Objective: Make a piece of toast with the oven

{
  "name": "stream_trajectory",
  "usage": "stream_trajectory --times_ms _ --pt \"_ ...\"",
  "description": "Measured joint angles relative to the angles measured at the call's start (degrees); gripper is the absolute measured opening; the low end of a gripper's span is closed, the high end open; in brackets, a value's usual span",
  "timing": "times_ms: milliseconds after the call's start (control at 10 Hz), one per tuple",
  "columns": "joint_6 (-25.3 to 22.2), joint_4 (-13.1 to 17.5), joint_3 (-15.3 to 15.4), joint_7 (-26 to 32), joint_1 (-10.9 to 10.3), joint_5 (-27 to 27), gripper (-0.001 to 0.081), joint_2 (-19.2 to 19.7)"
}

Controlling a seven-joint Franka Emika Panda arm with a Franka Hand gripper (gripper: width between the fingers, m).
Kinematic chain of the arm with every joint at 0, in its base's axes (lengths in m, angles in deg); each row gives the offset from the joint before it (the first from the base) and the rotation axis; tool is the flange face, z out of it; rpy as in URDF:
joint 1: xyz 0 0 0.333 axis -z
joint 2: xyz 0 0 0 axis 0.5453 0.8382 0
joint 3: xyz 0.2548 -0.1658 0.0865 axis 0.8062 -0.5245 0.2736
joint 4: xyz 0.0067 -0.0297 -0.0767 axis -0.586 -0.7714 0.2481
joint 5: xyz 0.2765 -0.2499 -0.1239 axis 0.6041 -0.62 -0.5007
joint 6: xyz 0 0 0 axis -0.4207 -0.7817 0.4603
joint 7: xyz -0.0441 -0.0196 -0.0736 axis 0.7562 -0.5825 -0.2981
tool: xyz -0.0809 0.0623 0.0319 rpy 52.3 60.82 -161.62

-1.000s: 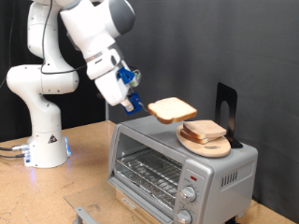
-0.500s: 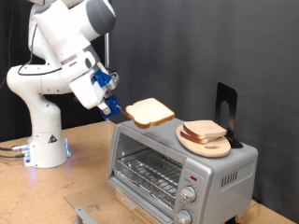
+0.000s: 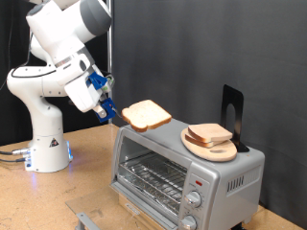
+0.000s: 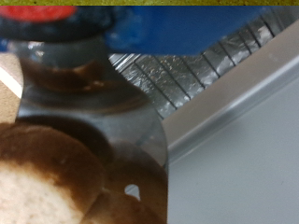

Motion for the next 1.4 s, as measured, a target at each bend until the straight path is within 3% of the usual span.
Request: stream_trajectory --times_ms 300,500,800,1000,1400 --pt "0.63 -2.00 -3.02 6.60 1.39 -0.01 0.0448 1.20" --pt "5.67 -3.33 -3.29 8.91 2.45 -0.27 0.0448 3.44" --pt "16.01 -5.67 -1.03 10.45 2.32 -1.82 0.0448 8.83" --pt "20.78 -7.22 0.33 13.80 1.30 0.61 0.0448 11.63" --pt "21.50 -8.36 1.03 15.82 0.54 2.68 0.0448 12.51"
